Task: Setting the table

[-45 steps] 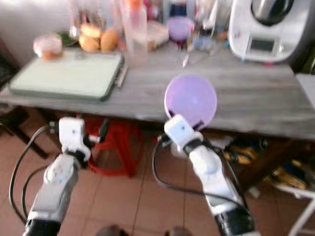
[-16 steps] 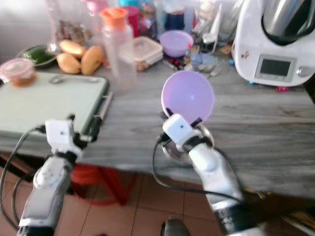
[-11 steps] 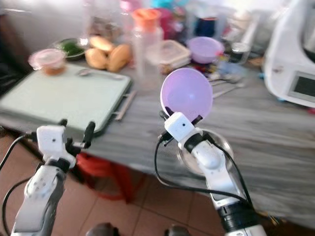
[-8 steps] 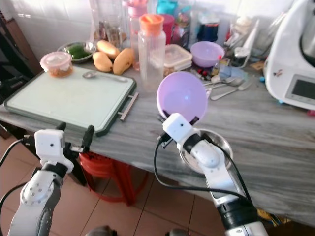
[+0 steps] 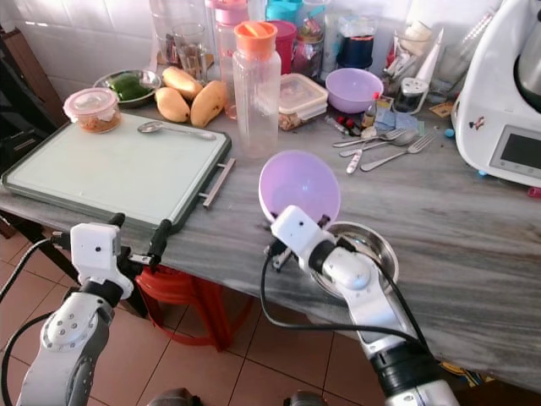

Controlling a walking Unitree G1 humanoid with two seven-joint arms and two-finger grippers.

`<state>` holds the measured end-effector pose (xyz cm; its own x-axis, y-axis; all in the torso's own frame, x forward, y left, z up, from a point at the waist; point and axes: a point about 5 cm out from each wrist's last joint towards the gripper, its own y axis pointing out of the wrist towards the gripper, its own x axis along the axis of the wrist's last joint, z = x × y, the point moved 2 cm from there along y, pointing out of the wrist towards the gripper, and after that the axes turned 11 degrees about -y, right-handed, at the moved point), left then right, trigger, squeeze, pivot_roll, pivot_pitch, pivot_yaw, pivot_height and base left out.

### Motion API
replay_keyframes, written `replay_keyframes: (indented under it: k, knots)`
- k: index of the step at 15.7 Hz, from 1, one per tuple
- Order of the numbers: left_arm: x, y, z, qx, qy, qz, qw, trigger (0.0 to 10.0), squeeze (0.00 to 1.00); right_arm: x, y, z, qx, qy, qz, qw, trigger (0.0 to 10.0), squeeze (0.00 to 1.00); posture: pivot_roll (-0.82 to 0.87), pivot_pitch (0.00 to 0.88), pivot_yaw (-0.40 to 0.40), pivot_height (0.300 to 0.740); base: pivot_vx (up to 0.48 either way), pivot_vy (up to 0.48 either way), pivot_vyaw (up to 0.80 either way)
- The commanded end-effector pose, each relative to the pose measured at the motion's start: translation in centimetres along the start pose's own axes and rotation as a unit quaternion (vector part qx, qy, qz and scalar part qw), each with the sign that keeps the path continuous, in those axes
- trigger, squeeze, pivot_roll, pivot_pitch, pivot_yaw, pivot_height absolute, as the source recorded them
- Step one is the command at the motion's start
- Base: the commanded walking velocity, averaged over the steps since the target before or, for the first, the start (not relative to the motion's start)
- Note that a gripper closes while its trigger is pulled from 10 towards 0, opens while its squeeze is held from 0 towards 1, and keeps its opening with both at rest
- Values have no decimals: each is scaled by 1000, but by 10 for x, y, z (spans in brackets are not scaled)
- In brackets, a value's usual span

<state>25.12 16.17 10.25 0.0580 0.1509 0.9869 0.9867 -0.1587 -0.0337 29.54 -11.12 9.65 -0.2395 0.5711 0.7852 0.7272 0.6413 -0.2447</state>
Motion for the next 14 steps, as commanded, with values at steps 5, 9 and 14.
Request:
replay_keyframes:
  k: [5,9,14]
  knots:
    - [-1,5,-3,-9,-4,8,1000,10000,0,2,-2,5,20,-1,6,1000,10000,0,-14,0,17,740,0,0,0]
    - [-2,6,-3,-9,-4,11,1000,10000,0,-1,-3,4,18,-3,13,1000,10000,0,-15,0,20,740,0,0,0]
    - [-4,8,-4,-12,-2,16,1000,10000,0,4,-2,-1,7,-6,5,1000,10000,1000,-18,0,22,740,0,0,0]
